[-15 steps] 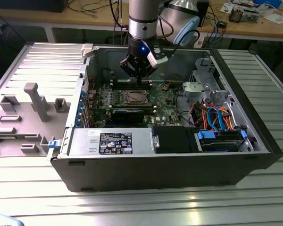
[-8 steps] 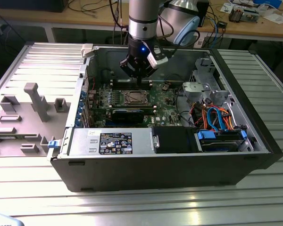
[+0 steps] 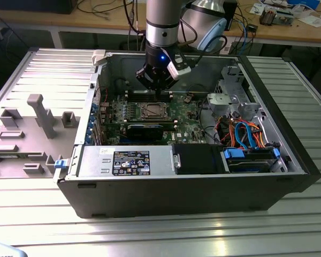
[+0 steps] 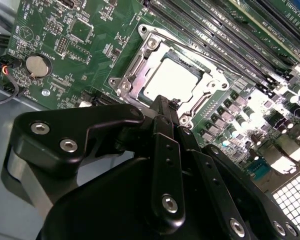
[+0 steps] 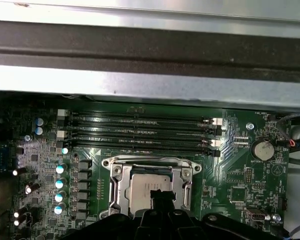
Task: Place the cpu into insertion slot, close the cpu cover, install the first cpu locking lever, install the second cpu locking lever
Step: 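Install the second cpu locking lever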
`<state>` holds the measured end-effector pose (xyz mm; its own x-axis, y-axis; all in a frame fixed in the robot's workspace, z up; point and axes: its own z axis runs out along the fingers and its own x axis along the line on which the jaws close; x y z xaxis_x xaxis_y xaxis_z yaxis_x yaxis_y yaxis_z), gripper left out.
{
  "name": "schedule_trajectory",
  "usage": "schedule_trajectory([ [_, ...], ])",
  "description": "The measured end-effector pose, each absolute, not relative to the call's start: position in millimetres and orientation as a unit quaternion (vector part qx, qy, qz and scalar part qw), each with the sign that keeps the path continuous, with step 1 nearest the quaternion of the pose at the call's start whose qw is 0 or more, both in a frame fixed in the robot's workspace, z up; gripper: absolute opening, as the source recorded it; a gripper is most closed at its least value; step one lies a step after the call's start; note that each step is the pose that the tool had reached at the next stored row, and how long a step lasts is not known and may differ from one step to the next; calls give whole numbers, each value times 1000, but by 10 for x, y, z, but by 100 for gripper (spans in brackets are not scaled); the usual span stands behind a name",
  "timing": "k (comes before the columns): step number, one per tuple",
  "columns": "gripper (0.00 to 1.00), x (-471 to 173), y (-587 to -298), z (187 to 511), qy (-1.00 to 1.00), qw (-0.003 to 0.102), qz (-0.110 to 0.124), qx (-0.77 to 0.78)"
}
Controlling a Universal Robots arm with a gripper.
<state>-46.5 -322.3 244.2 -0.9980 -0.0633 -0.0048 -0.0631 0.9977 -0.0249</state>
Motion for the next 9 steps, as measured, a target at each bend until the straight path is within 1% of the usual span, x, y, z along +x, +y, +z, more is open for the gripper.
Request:
schedule_trajectory([
  [9,11,-465,-3265,2440,999,3,-12,-32],
])
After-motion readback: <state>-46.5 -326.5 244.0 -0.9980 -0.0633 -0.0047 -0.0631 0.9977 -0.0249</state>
